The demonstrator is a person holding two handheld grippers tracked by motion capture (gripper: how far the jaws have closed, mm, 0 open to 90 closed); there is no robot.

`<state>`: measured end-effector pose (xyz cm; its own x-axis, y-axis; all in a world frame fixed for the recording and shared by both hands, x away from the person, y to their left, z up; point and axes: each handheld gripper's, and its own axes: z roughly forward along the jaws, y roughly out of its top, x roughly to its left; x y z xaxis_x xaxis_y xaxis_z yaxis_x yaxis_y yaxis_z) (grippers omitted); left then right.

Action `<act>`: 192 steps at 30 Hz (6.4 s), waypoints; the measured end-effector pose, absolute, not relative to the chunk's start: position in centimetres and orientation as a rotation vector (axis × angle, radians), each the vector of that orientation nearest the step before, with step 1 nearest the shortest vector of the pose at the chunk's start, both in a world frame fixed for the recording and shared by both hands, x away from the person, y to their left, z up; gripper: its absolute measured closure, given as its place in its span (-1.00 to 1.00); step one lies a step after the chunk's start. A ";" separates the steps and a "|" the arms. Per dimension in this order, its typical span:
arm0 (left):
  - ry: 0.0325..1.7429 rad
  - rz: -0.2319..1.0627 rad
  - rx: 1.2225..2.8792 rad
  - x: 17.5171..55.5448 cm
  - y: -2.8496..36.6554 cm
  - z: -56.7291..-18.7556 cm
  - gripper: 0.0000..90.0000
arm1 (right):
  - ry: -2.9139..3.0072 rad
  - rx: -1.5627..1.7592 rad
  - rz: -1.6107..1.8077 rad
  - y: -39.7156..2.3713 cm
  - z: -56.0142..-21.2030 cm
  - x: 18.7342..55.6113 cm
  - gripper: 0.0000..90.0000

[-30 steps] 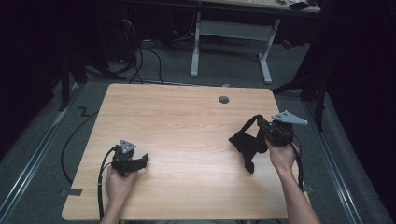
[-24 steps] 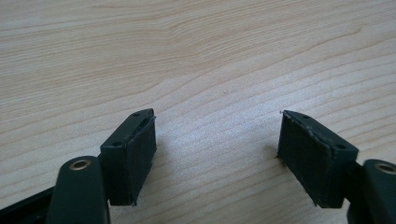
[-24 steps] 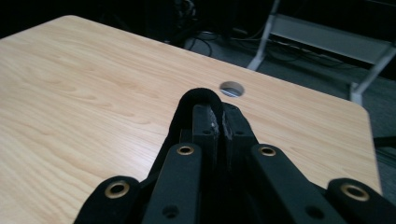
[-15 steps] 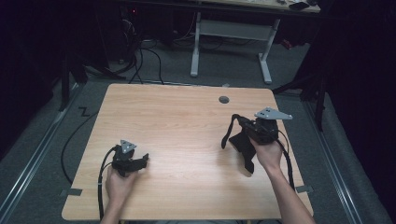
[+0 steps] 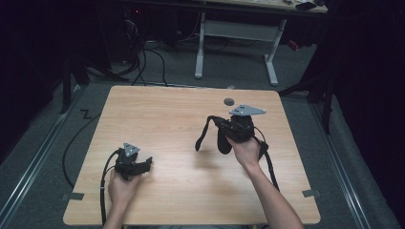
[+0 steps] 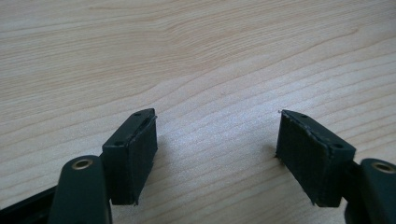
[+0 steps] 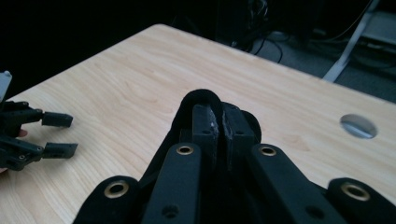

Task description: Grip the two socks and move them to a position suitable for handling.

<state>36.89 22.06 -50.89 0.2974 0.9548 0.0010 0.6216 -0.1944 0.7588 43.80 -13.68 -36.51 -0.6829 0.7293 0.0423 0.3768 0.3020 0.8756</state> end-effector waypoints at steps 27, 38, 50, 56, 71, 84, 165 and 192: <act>1.407 0.645 1.904 36.9 22.0 -50.9 -0.34 | 2.290 1.105 1.121 -13.1 -42.1 45.1 0.88; 1.376 0.601 1.942 38.5 18.6 -49.8 -0.02 | 2.337 1.118 1.080 -13.3 -45.6 42.7 0.84; 1.206 0.461 1.981 40.2 10.5 -47.7 0.28 | 2.405 1.086 1.072 -12.7 -48.1 41.0 0.63; 1.204 0.448 1.999 41.7 8.7 -48.3 0.36 | 2.470 1.060 1.098 -12.2 -48.7 40.6 0.36; 1.250 0.449 2.015 42.8 9.5 -48.7 0.39 | 2.430 0.988 1.291 -14.3 -47.2 39.2 0.80; 1.203 0.512 1.999 42.8 9.8 -46.6 0.24 | 2.370 1.028 1.231 -14.9 -47.7 39.7 0.67; 1.058 0.380 2.137 44.2 4.9 -49.6 0.12 | 2.427 1.030 1.003 -13.6 -49.8 43.2 0.43; 1.129 0.407 2.079 44.7 7.3 -49.4 -0.07 | 2.347 1.122 1.013 -13.0 -49.8 43.5 0.16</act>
